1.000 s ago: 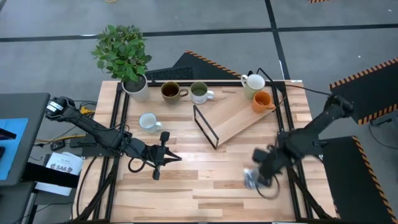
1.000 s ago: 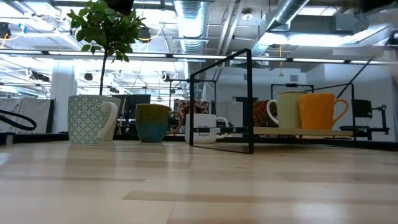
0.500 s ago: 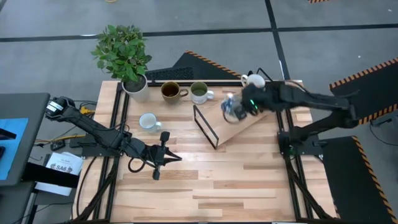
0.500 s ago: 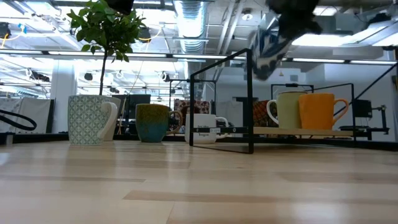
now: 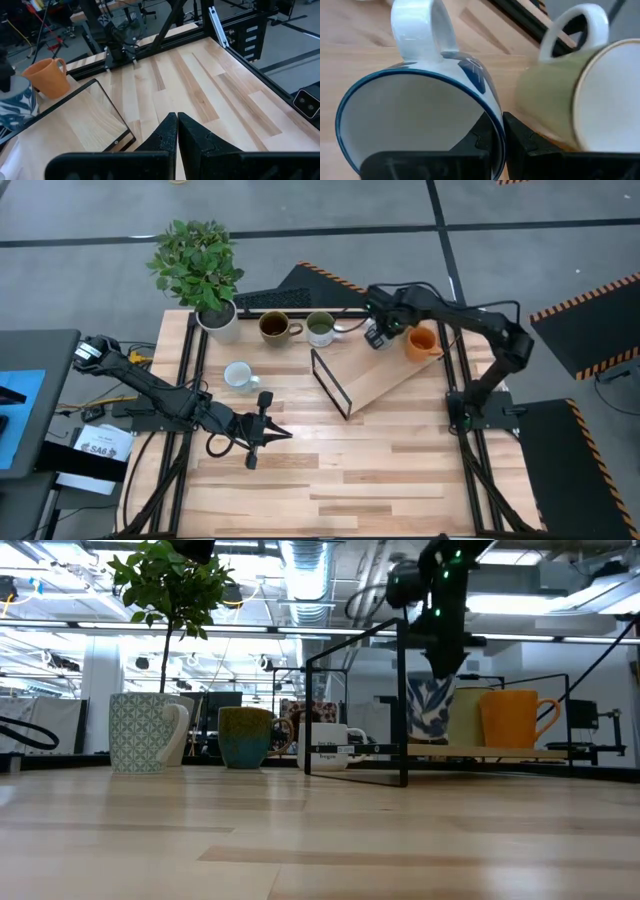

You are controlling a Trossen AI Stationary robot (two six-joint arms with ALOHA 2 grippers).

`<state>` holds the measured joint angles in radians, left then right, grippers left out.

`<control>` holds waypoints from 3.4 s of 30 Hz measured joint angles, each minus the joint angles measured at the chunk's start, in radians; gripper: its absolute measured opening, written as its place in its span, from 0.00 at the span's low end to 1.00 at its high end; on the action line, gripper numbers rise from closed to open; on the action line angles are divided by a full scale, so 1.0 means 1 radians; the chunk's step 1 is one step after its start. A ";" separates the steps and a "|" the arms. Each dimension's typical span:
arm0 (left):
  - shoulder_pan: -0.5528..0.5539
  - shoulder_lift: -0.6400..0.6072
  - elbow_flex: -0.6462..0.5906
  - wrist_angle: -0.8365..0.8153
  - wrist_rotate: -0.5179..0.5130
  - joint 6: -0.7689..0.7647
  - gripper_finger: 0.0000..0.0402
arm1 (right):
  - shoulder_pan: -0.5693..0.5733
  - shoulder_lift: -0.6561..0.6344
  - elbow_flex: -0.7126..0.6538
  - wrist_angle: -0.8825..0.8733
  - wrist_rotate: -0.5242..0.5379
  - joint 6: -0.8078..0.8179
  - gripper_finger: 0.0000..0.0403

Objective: Place coffee mugs
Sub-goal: Put the blue patterned mug on the shelf, then put the green patterned mug on the shelf

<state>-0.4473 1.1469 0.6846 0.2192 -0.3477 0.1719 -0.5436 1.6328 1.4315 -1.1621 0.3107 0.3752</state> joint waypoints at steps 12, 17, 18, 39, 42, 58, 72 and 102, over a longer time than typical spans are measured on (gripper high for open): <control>0.000 0.000 0.000 0.000 0.000 0.000 0.00 | -0.056 0.023 0.002 -0.015 0.001 0.024 0.13; 0.000 0.000 0.000 0.000 0.000 -0.007 0.00 | -0.051 0.023 0.002 -0.004 0.001 0.028 0.31; 0.000 0.000 0.000 0.000 0.000 -0.009 0.00 | -0.052 0.023 0.002 -0.006 0.001 0.032 0.34; 0.000 0.000 0.000 0.000 0.000 -0.006 0.00 | -0.065 0.023 0.002 -0.035 0.002 0.042 0.36; 0.000 0.000 0.000 0.000 0.000 -0.005 0.00 | -0.065 0.022 0.002 -0.042 0.003 0.038 0.36; 0.000 0.000 0.000 -0.001 0.000 -0.003 0.00 | -0.062 0.021 0.134 -0.132 0.004 0.010 0.36; -0.001 0.000 0.000 -0.063 0.000 -0.066 0.00 | 0.249 -0.270 0.088 -0.147 0.117 0.072 0.36; -0.001 0.000 0.000 -0.055 -0.311 -0.035 0.00 | 0.898 -0.764 -0.920 1.264 0.369 -0.063 0.36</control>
<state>-0.4480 1.1469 0.6846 0.1645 -0.6585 0.1368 0.3545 0.8688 0.5117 0.1017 0.6796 0.3119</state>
